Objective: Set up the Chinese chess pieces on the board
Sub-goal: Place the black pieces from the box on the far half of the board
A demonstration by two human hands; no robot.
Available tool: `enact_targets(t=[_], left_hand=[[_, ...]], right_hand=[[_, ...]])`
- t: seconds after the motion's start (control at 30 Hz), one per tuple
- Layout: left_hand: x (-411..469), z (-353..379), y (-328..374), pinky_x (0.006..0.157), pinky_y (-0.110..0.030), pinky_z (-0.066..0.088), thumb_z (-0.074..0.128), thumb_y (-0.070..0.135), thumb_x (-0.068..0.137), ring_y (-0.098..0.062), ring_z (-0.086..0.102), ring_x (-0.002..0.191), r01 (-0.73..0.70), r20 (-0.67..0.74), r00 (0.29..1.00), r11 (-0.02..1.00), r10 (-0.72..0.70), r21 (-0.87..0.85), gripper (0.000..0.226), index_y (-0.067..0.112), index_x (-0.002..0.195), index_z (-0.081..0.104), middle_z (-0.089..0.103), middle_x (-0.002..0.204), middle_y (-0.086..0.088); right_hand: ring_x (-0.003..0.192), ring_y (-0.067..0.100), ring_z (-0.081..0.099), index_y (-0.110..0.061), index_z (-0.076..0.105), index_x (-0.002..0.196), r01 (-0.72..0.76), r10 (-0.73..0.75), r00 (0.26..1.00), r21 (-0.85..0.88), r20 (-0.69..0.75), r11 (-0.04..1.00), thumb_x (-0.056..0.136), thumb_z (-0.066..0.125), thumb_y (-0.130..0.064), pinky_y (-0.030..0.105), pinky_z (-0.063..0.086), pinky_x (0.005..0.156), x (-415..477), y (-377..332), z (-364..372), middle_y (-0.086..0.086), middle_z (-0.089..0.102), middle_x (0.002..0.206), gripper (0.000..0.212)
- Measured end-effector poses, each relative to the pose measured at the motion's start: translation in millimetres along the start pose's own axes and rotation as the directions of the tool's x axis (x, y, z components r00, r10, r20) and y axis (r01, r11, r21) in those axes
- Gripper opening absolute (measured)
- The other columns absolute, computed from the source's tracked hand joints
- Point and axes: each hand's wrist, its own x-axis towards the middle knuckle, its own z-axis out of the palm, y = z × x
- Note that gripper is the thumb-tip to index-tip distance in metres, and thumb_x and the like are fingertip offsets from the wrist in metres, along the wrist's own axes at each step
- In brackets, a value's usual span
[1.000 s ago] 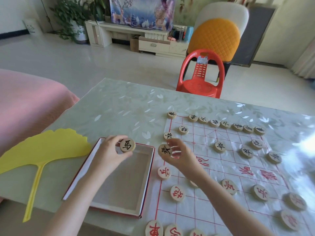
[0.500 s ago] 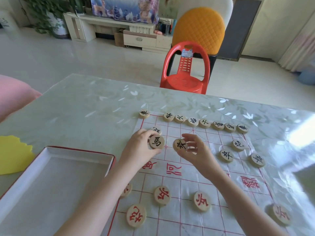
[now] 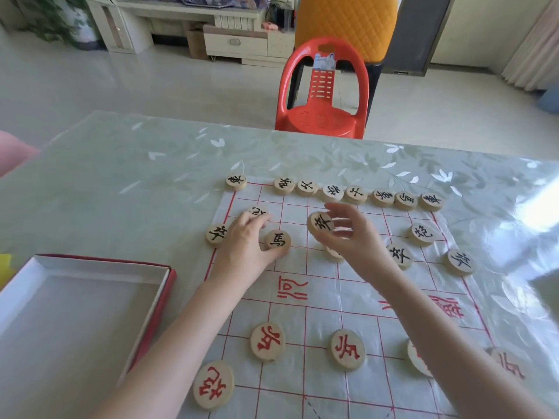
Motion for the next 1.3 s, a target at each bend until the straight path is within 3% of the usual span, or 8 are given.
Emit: enact_targets(t=[0.13,0.27,0.4,0.5,0.83,1.07,1.3], left_hand=[[-4,-20,-4,0.082,-0.022,0.041,0.072,0.038,0.075,-0.012,0.052,0.095,0.000,-0.057,0.998,0.999,-0.003,-0.045,0.043,0.024,0.115,0.062,0.055,0.103,0.007],[-11,-35,-15,0.082,-0.024,0.044,0.071,0.025,0.077,-0.012,0.052,0.088,0.009,-0.056,0.998,0.999,-0.012,-0.049,0.030,0.025,0.107,0.065,0.057,0.096,0.009],[-16,-41,-26,0.080,-0.021,0.043,0.069,0.020,0.080,-0.010,0.053,0.088,0.037,-0.046,0.998,0.998,-0.039,-0.049,0.026,0.023,0.106,0.066,0.058,0.095,0.009],[-19,-42,-31,0.075,-0.013,0.040,0.068,0.021,0.080,-0.006,0.052,0.087,0.035,-0.047,0.998,0.998,-0.038,-0.056,0.026,0.025,0.106,0.066,0.058,0.095,0.011],[-26,-46,-30,0.069,-0.002,0.036,0.067,0.024,0.081,-0.003,0.053,0.088,0.035,-0.048,0.998,0.996,-0.039,-0.080,0.025,0.028,0.106,0.065,0.058,0.093,0.014],[-24,-35,-25,0.078,-0.014,0.041,0.068,0.024,0.080,-0.006,0.052,0.092,0.011,-0.013,1.000,0.998,-0.012,-0.070,0.032,0.026,0.111,0.062,0.060,0.101,0.012],[1,8,-1,0.092,-0.025,0.037,0.067,0.031,0.080,-0.018,0.049,0.113,-0.088,0.032,0.996,0.994,0.086,0.062,0.046,0.020,0.123,0.056,0.056,0.119,0.001]], right_hand=[[0.102,0.012,0.055,-0.017,0.052,0.120,0.102,-0.101,0.995,-0.069,0.006,0.992,0.078,0.073,-0.025,0.015,0.043,0.083,40,-12,26,-0.004,0.060,0.108,0.047],[0.118,0.019,0.038,-0.018,0.050,0.127,0.149,-0.156,0.988,-0.309,0.002,0.939,0.081,0.066,-0.033,0.030,0.032,0.090,98,-19,64,-0.004,0.061,0.114,0.050],[0.121,0.023,0.032,-0.016,0.048,0.128,0.131,-0.137,0.990,-0.485,0.022,0.865,0.085,0.057,-0.032,0.027,0.020,0.084,138,-17,89,0.000,0.061,0.118,0.047],[0.120,0.023,0.032,-0.015,0.049,0.127,0.112,-0.115,0.993,-0.539,0.028,0.835,0.085,0.055,-0.031,0.027,0.020,0.084,150,-9,96,0.000,0.061,0.118,0.045],[0.121,0.023,0.032,-0.022,0.053,0.124,0.100,-0.086,0.995,-0.525,0.052,0.845,0.082,0.063,-0.043,0.026,0.018,0.083,153,10,103,0.000,0.060,0.120,0.048],[0.129,0.016,0.030,-0.020,0.050,0.129,0.148,-0.119,0.989,-0.566,0.087,0.811,0.085,0.061,-0.038,0.031,0.018,0.095,150,10,99,-0.003,0.059,0.124,0.049],[0.123,0.015,0.033,-0.020,0.050,0.127,0.155,-0.164,0.986,-0.563,0.034,0.812,0.081,0.064,-0.042,0.031,0.016,0.092,148,10,103,-0.004,0.063,0.116,0.053]])
